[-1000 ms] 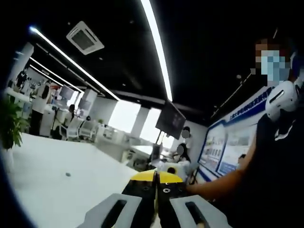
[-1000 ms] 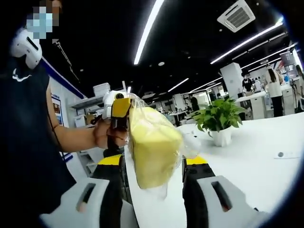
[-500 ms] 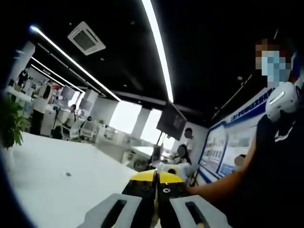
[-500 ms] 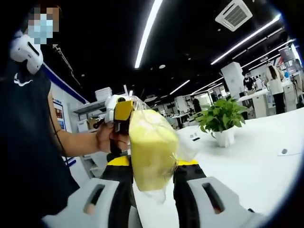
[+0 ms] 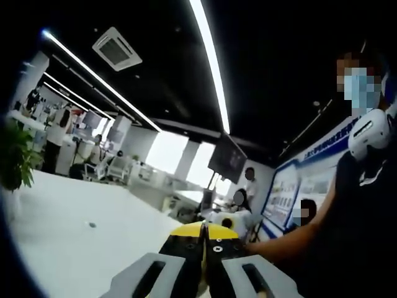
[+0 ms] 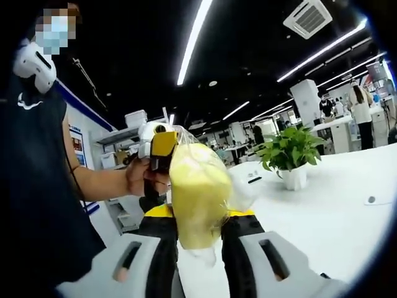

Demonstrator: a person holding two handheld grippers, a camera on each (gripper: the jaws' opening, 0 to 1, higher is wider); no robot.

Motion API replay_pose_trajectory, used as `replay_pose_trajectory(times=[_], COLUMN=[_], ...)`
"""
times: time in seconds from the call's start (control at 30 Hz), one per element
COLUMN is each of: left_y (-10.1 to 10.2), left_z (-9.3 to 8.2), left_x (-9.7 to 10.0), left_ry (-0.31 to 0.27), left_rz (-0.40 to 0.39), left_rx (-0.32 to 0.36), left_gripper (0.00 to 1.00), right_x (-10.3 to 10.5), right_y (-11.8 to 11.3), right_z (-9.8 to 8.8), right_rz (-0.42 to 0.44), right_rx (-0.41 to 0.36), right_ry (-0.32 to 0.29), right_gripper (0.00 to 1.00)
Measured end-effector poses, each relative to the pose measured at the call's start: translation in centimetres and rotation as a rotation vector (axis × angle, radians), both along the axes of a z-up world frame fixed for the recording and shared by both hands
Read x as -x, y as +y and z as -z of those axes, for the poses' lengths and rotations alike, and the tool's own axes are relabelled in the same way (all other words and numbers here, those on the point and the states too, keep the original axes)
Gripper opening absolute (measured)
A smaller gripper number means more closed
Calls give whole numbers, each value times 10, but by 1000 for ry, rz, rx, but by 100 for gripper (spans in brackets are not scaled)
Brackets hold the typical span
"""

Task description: Compare the silicone blocks by pressing each to a similar depth, holding the contact briefly, and releasing to observe deformation and rebound differences across the visible hardness samples.

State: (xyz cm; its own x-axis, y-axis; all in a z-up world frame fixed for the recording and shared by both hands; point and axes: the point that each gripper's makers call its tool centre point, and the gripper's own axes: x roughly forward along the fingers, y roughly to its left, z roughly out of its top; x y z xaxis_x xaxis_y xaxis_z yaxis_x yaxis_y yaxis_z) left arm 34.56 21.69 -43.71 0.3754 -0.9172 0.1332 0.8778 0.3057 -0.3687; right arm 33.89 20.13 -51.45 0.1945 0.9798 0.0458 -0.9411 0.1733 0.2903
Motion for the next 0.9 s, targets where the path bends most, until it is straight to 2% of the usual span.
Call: replay_pose_trajectory(times=[0.07,0.23,0.53,0.6,0.7,0.9], left_y=[0,-1,-1,-2,-2,-2], left_z=[2,6,7,7,8,10], left_x=[0,4,3,2,1,0], left_ry=[5,29,-6,-49,-70,-57], left_rz=[2,17,9,-2,-7,-5], left_rx=[-3,-6,-26,-35,-43,-39], left_gripper=[0,0,0,0,0,0], right_x=[3,3,1,0,-2,-1], right_y=[0,-2,-2,-3,-3,-4], right_z=[2,5,5,5,5,7], right_rz=[-17,-19,-25,-25,-26,-33], right_rx=[12,30,48,54,60,67], right_ry=[29,10,51,44,52,79], right_gripper=[19,14,8,7,6,4])
